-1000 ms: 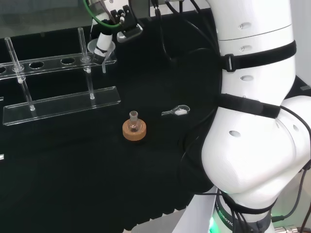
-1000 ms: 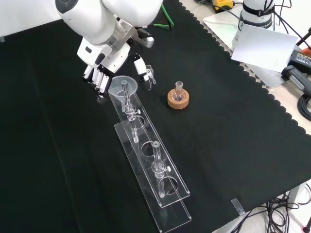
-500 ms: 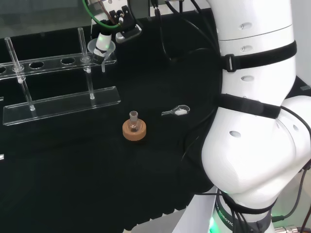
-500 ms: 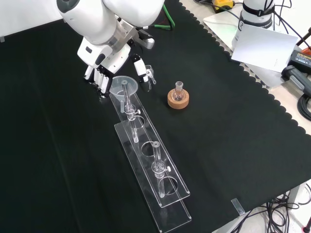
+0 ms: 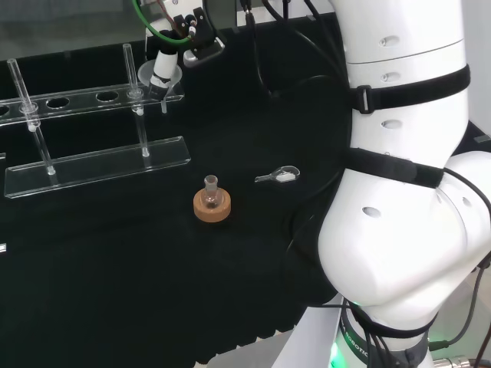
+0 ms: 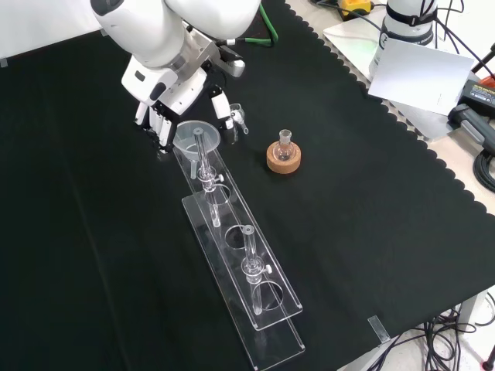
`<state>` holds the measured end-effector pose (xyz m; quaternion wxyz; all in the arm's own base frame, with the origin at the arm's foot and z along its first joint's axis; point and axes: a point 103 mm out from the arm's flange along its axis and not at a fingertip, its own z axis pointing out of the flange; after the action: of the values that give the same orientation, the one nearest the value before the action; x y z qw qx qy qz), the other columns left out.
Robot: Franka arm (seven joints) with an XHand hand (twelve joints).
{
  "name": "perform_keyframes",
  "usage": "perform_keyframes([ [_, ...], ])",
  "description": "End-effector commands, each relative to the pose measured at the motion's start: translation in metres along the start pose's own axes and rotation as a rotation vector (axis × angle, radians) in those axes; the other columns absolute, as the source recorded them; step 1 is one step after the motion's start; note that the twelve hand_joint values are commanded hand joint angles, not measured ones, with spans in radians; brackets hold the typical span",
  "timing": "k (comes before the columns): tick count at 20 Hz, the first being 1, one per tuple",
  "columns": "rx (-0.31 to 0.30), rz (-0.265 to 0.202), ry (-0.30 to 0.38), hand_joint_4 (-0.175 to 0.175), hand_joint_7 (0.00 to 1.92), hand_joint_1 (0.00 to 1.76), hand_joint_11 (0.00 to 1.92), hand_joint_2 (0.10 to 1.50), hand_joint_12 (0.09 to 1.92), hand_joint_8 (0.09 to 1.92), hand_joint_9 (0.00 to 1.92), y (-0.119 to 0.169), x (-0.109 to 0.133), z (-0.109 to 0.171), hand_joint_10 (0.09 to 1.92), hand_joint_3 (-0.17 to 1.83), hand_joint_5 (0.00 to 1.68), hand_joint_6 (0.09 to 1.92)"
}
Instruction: Pick up the funnel from the transparent funnel stand.
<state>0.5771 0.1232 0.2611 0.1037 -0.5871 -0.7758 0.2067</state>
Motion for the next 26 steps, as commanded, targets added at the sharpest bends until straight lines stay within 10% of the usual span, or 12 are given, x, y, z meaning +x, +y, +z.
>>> perform_keyframes([
  [1, -0.006, 0.003, 0.002, 0.007, 0.91, 0.85, 0.46, 0.50, 1.30, 0.48, 0.89, -0.001, 0.001, 0.001, 0.43, 0.62, 0.68, 0.09],
  [26, -0.050, 0.024, 0.066, -0.061, 1.10, 0.99, 0.80, 0.53, 1.08, 0.45, 1.16, -0.014, -0.006, -0.014, 0.23, 0.70, 0.76, 0.52],
])
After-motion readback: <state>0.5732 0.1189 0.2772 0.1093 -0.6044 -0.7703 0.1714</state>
